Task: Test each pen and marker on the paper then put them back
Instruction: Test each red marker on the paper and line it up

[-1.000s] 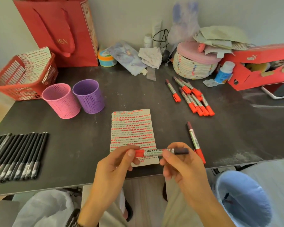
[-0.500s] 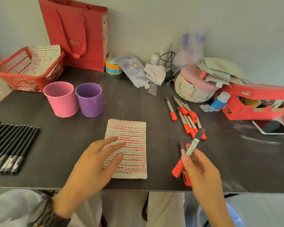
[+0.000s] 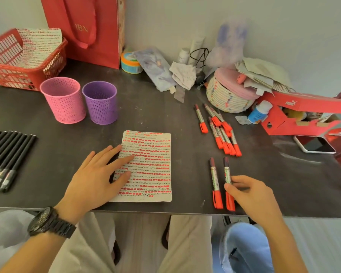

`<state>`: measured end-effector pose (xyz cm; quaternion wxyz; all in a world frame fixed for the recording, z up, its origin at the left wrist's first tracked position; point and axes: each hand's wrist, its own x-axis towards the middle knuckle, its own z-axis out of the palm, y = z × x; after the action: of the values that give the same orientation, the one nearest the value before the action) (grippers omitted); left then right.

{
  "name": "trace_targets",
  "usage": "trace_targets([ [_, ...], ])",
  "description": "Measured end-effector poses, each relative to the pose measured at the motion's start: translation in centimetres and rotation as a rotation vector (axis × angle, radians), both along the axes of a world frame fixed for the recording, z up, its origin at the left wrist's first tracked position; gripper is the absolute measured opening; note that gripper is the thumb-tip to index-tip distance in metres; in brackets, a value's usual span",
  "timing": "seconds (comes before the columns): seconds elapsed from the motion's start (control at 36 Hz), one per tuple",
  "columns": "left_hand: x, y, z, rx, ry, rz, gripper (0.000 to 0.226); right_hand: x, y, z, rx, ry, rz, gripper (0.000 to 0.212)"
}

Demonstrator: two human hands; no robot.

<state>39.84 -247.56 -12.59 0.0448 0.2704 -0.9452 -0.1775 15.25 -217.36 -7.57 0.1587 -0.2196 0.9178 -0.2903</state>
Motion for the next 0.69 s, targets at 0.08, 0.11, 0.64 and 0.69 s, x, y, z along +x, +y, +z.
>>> trace_targets([
  [0.08,0.0,0.0,0.1,0.008,0.012,0.003,0.074,0.1,-0.2,-0.3,0.029,-0.004,0.029,0.019],
  [0.11,0.0,0.1,0.1,0.01,0.012,0.003,0.074,0.1,-0.2,-0.4,0.027,0.003,0.029,0.019],
  [0.64,0.0,0.0,-0.1,-0.011,0.013,0.01,0.07,0.1,-0.6,-1.5,-0.002,0.052,-0.013,0.016],
  [0.69,0.0,0.1,-0.1,-0.012,0.02,0.011,0.066,0.2,-0.6,-1.5,-0.009,0.049,-0.022,0.015],
])
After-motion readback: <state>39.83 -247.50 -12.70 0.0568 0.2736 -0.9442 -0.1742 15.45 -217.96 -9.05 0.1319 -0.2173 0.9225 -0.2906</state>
